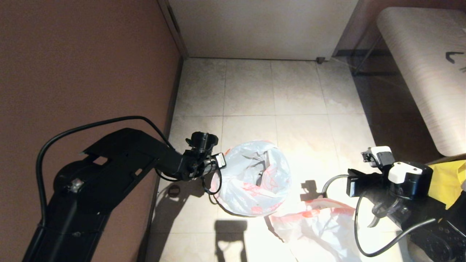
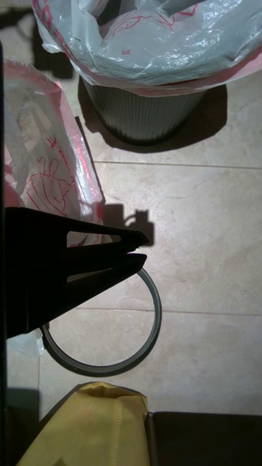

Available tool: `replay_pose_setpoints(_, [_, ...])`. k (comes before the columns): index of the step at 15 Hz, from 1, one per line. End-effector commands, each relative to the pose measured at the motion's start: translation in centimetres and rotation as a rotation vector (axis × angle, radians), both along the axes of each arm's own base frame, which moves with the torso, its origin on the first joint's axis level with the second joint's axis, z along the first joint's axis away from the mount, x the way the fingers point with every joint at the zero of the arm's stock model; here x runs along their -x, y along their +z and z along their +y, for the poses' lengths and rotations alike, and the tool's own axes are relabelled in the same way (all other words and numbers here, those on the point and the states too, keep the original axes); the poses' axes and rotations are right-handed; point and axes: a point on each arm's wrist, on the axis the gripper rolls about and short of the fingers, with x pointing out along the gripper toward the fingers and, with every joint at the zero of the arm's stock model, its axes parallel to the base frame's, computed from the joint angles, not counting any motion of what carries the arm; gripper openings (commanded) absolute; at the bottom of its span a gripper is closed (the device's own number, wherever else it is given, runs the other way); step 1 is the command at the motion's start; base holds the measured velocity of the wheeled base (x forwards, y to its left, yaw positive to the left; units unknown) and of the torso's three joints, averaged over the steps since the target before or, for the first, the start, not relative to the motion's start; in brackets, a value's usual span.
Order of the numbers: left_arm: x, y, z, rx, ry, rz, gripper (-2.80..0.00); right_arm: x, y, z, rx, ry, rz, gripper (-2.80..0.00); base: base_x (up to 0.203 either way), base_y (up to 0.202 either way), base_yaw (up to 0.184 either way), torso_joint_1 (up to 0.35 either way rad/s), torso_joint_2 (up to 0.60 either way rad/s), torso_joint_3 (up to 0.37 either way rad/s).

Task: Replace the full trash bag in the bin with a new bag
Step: Put the new garbage bag on the trash can

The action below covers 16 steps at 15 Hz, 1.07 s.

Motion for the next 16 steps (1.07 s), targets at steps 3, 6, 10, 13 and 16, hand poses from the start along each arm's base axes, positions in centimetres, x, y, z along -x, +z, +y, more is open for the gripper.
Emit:
replay_pose_setpoints(3, [0.3, 1.7, 1.3, 0.019, 0.042, 0.004, -2.8, 0.6, 0.4, 0.4, 0.008, -0.014, -0.007, -2.8, 0.0, 0.0, 0.0, 0.0, 0.0, 0.0])
replay_pose_setpoints(6, [3.1, 7.3, 2.3, 0.033, 0.096, -0.046, -2.8, 1.7, -1.4, 0.1, 0.054, -0.056, 0.139, -2.8, 0.0, 0.0, 0.0, 0.0, 0.0, 0.0])
replay_pose_setpoints(10, [9.4, 11.5, -0.1, -0.039, 0.015, 0.031, -2.8, 2.0, -2.8, 0.1, 0.022, -0.078, 0.195, -2.8, 0.0, 0.0, 0.0, 0.0, 0.0, 0.0])
replay_pose_setpoints(13, [10.3, 9.0, -5.1, -0.197, -0.144, 0.175, -2.8, 1.8, -3.4, -0.4, -0.046, -0.125, 0.209, -2.8, 0.0, 0.0, 0.0, 0.0, 0.0, 0.0])
replay_pose_setpoints(16, [9.2, 7.7, -10.0, -0.273, -0.204, 0.193, -2.8, 1.7, -3.2, -1.6, -0.093, -0.177, 0.201, -2.8, 0.0, 0.0, 0.0, 0.0, 0.0, 0.0])
